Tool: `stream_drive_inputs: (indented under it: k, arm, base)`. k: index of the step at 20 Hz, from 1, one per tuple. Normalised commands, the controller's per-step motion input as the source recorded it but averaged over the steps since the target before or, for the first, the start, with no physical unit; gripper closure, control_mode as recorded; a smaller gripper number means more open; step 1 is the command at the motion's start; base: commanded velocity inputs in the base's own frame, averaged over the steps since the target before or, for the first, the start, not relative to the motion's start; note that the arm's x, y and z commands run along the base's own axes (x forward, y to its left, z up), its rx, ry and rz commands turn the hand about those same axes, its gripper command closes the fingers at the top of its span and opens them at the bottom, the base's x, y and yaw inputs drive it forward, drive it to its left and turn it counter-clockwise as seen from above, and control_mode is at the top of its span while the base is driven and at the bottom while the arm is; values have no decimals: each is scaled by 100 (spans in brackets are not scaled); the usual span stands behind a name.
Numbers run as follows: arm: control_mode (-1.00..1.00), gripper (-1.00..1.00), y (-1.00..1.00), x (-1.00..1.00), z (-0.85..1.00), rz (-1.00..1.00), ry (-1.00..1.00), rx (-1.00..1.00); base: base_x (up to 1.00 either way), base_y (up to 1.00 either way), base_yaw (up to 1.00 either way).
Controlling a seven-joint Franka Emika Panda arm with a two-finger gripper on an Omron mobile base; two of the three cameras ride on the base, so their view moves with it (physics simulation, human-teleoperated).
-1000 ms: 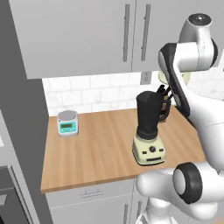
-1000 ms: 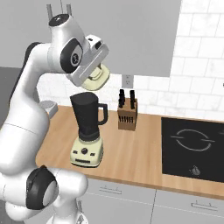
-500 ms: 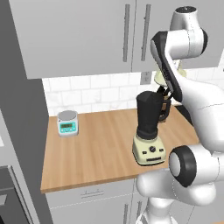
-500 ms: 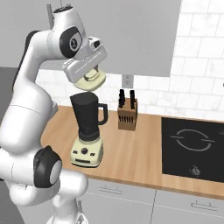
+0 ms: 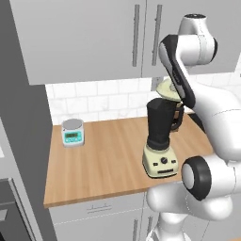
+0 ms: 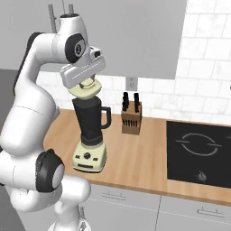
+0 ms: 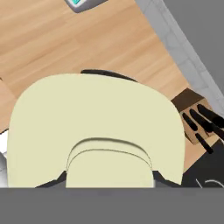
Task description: Close the lid blender by securely placing the lid on top.
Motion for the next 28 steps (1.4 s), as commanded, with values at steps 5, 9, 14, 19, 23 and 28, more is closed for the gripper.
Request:
stream_drive_inputs:
  k: [5,9,14,19,23,28]
  arm:
    - [-100,100,4,9,-34,0,0,7]
    - [-100,100,18,23,-30,0,0,0]
    - [-100,100,24,23,-33,0,5,0]
    - [-100,100,12,23,-34,0,2,0]
    - [-100,100,0,34,-12,0,0,0]
    - [-100,100,0,33,0,0,0,-1]
  base:
    - [0,0,0]
    - [0,0,0]
    - [0,0,0]
    - [0,0,0]
    - [0,0,0]
    - [0,0,0]
